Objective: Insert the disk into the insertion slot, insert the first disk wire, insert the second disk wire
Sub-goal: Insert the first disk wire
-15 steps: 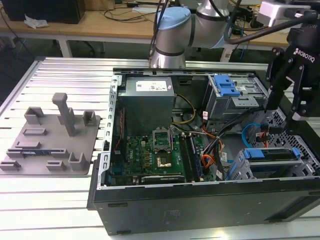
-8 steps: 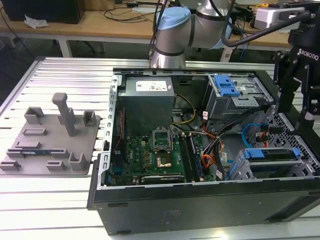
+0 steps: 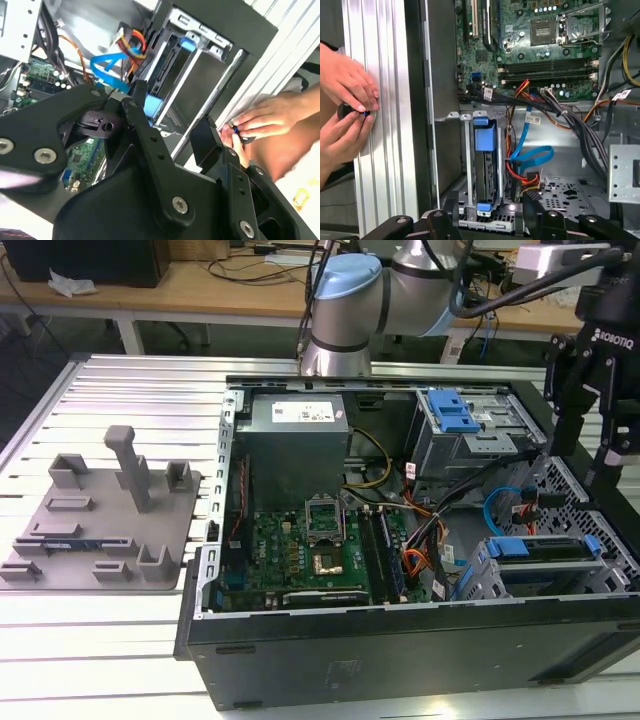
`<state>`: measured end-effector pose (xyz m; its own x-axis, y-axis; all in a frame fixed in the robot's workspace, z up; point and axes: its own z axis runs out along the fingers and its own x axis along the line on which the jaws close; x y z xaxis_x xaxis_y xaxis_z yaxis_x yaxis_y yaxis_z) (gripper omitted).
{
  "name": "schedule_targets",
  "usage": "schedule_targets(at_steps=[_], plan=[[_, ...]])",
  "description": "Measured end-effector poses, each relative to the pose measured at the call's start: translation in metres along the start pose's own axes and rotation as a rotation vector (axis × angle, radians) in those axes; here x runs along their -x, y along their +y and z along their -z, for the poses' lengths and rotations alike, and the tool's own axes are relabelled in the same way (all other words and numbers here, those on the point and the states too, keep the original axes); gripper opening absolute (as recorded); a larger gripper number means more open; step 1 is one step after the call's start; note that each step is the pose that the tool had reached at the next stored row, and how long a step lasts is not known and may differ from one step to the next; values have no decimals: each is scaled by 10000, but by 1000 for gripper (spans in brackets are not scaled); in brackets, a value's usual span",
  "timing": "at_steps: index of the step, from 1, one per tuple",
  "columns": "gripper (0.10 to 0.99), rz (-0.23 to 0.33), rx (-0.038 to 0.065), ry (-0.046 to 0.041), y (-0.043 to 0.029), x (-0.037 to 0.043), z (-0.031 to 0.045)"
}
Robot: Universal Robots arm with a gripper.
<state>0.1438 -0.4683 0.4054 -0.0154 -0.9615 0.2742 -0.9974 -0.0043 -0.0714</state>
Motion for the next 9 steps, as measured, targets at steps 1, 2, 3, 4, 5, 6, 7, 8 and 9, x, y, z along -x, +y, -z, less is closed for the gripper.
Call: schedule_targets(at_steps=[1,2,3,4,5,6,7,8,9], plan=[[620,4,0,39,-25,3,-8],[620,6,0,71,-37,5,-15],[620,-28,10,135,-41,7,-21],[620,-80,25,182,-42,9,-27],[620,-140,44,227,-43,11,-33],[620,-243,74,308,-43,13,-42],[620,-297,92,358,-43,15,-48],[620,-324,105,413,-44,20,-55],[620,-319,132,509,-46,47,-60]])
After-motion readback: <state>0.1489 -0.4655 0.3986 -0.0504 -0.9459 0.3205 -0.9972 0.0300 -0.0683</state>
